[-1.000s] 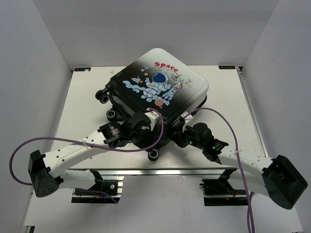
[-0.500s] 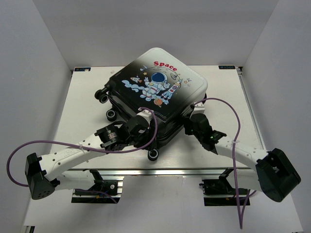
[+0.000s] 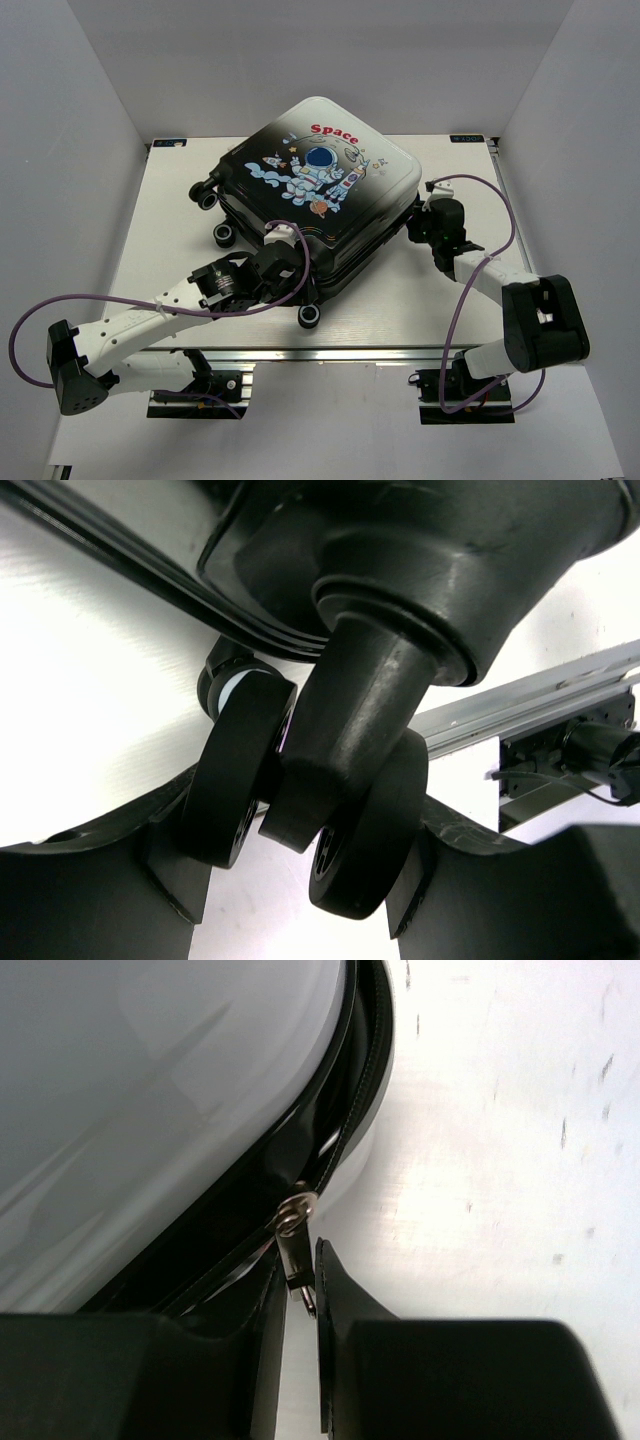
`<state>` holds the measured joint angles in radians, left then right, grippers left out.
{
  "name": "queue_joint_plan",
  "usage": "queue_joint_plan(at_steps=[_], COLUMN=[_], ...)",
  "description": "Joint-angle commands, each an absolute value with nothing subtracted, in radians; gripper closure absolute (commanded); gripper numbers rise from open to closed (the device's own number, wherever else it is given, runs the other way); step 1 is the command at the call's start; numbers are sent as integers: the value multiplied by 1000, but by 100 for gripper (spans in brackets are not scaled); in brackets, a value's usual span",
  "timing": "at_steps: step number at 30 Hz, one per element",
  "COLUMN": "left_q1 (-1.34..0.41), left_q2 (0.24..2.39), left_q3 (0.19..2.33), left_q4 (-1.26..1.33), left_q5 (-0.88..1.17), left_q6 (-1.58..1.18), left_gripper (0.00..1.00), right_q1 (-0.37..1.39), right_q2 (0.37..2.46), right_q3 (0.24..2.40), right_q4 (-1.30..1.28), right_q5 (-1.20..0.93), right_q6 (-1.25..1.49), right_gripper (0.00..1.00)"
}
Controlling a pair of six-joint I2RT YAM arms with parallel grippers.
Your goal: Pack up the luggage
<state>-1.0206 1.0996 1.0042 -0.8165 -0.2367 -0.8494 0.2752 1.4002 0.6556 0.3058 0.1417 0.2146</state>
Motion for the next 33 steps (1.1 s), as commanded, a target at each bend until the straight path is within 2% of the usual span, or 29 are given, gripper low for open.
queue_joint_plan(at_steps=[1, 3, 9, 12, 15, 20, 25, 33], left_q1=[-971, -971, -962, -962, -962, -962, -962, -962], left_q2=[1006, 1005, 1006, 983, 974, 994, 1002, 940], left_q3=[1009, 1011, 1022, 1014, 1012, 1019, 1012, 974], left_q4=[-1126, -1132, -1226, -1247, -1273, -1328, -1362, -1379], left_q5=[-560, -566, -606, -600, -604, -612, -601, -586], left_q6=[-1061, -1069, -1158, -1193, -1230, -1262, -1289, -1301], left_gripper=[100, 100, 100, 100, 100, 100, 100, 100], right_q1=[106, 87, 25, -43, -58, -46, -28, 97], right_q2=[1451, 1488, 1727, 1817, 1906, 2032, 2186, 2422], right_q3=[661, 704, 873, 937, 925, 1124, 1293, 1655], right_q4=[582, 620, 721, 860, 1197, 1309, 1465, 1474], right_q5=[253, 163, 279, 201, -65, -449, -466, -316], right_q6=[69, 35, 60, 124, 94, 14, 86, -77], right_gripper=[100, 100, 100, 100, 100, 100, 100, 100])
